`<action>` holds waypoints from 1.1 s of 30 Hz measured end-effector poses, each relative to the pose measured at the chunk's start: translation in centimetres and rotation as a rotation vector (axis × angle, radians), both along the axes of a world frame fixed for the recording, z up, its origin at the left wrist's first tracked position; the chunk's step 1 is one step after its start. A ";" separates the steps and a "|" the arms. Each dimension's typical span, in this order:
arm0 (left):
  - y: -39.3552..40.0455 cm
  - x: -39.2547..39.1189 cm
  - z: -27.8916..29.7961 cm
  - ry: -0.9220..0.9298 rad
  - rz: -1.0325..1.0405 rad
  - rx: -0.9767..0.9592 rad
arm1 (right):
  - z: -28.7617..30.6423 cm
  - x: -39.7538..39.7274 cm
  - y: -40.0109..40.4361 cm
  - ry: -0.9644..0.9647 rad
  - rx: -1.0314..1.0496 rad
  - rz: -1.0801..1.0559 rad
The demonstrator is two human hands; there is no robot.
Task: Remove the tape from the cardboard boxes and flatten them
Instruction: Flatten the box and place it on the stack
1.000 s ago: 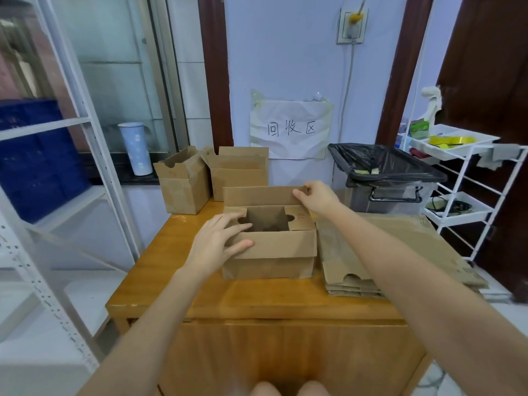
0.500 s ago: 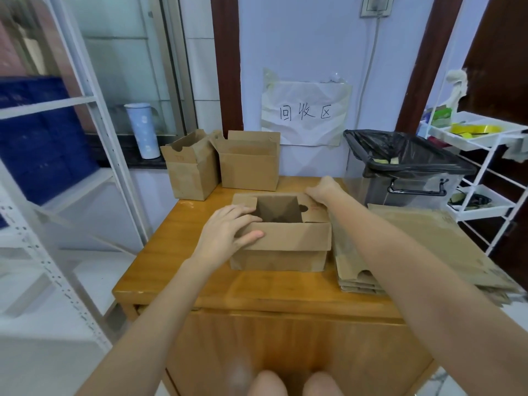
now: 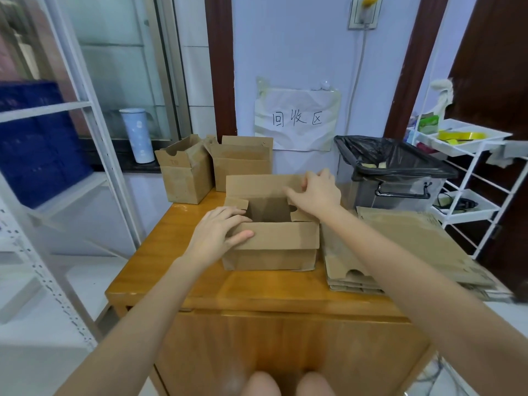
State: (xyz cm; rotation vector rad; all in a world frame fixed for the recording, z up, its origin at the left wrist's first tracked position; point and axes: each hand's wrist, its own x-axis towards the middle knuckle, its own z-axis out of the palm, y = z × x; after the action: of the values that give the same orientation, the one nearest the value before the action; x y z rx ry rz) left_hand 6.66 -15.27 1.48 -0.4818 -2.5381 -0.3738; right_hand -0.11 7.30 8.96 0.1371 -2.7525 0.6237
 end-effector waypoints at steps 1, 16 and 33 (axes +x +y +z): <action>0.1 0.0 0.1 -0.004 0.003 -0.002 | 0.0 0.8 0.1 -0.061 0.060 0.002; -0.1 0.8 2.9 -0.113 0.006 0.077 | 1.9 2.9 1.6 -0.269 -0.132 0.108; -2.8 2.8 0.3 -0.223 0.031 1.097 | -2.8 2.7 8.5 -0.398 -0.882 0.088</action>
State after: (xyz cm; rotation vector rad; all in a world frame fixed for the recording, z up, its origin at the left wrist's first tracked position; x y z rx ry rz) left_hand 9.46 -18.08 1.80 0.0385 -2.0862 -1.7174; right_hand 2.60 15.76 6.16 -0.0820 -2.5247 1.9796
